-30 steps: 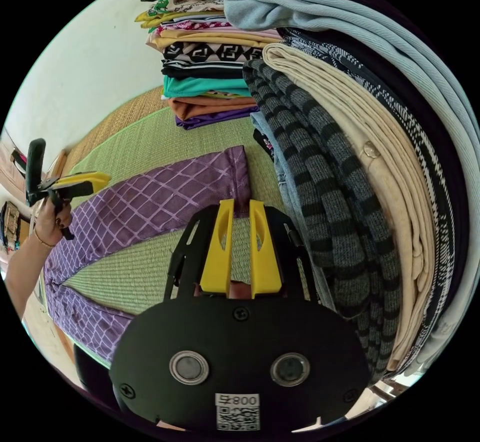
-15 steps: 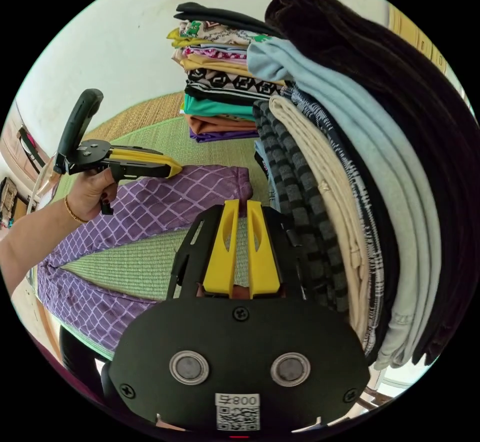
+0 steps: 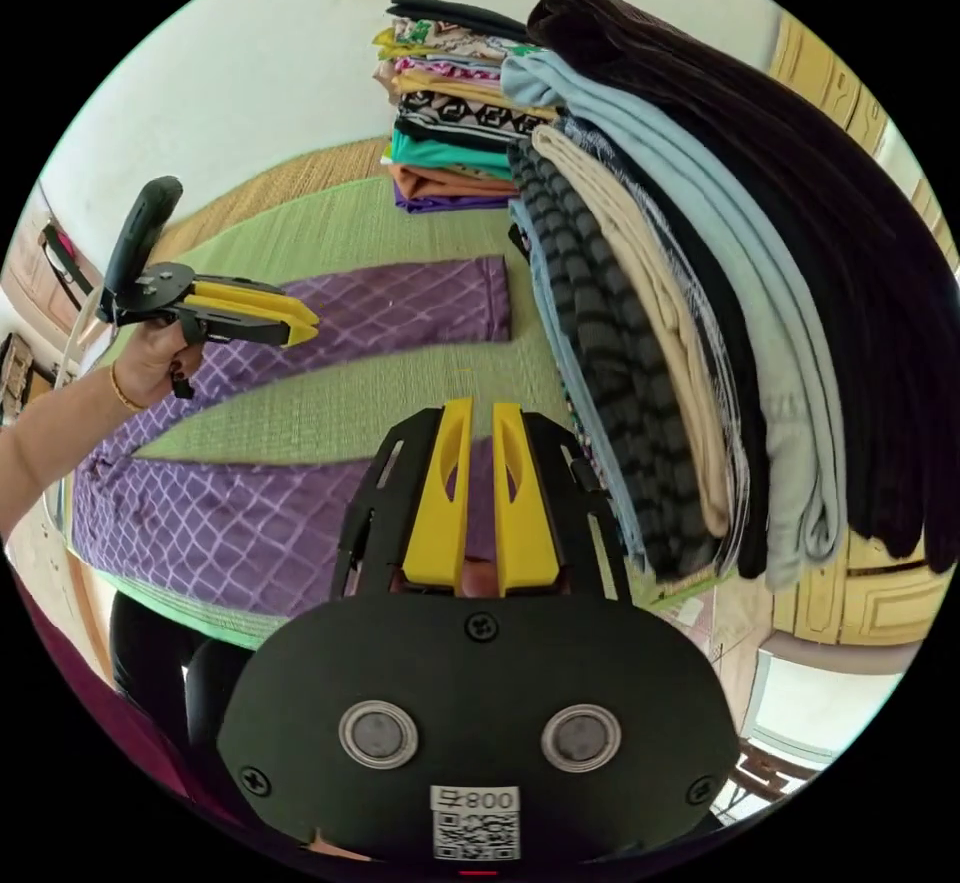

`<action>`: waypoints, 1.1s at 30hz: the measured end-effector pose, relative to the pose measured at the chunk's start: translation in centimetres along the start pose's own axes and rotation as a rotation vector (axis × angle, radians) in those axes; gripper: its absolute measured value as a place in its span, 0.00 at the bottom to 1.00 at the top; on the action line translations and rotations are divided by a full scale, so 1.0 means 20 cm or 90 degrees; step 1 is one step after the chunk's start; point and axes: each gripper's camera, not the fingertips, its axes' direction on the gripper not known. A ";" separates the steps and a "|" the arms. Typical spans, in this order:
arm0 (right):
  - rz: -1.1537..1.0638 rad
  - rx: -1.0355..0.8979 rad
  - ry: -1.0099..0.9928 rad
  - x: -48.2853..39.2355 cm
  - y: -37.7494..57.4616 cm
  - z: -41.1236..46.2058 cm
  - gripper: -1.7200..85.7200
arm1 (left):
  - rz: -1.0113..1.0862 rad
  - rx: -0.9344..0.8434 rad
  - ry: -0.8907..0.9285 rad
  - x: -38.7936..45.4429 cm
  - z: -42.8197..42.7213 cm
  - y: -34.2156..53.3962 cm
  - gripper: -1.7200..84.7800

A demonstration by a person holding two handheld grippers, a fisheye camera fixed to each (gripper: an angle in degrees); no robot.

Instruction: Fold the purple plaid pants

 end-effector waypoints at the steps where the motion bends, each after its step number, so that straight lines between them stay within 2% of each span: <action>1: 0.003 -0.011 0.010 0.00 0.02 0.02 0.05 | -0.015 0.002 0.001 0.00 0.02 0.04 0.07; 3: 0.020 -0.044 0.006 0.01 0.05 0.10 0.03 | -0.045 0.012 0.034 0.00 0.01 0.07 0.06; 5: 0.042 -0.024 -0.019 0.05 0.05 0.10 0.03 | -0.054 0.008 0.056 0.03 0.00 0.08 0.05; 10: 0.059 -0.039 -0.053 0.09 0.00 0.06 0.02 | -0.065 0.014 0.043 0.07 -0.09 0.12 0.05; 13: 0.068 -0.011 -0.028 0.08 0.07 -0.06 0.02 | -0.083 0.072 0.098 0.09 -0.22 0.22 0.06; 16: 0.093 0.008 -0.022 0.09 0.17 -0.14 0.03 | -0.058 0.070 0.160 0.19 -0.27 0.33 0.06; 21: 0.142 -0.013 0.006 0.16 0.26 -0.11 0.08 | 0.006 -0.028 0.106 0.36 -0.23 0.39 0.08; 27: 0.161 -0.015 -0.012 0.20 0.28 -0.19 0.03 | -0.009 0.016 0.080 0.40 -0.47 0.48 0.05; 31: 0.189 -0.014 -0.062 0.26 0.30 -0.17 0.03 | -0.036 -0.029 0.084 0.36 -0.53 0.56 0.06; 33: 0.214 -0.012 -0.091 0.28 0.30 -0.20 0.04 | -0.076 -0.006 0.108 0.32 -0.61 0.64 0.07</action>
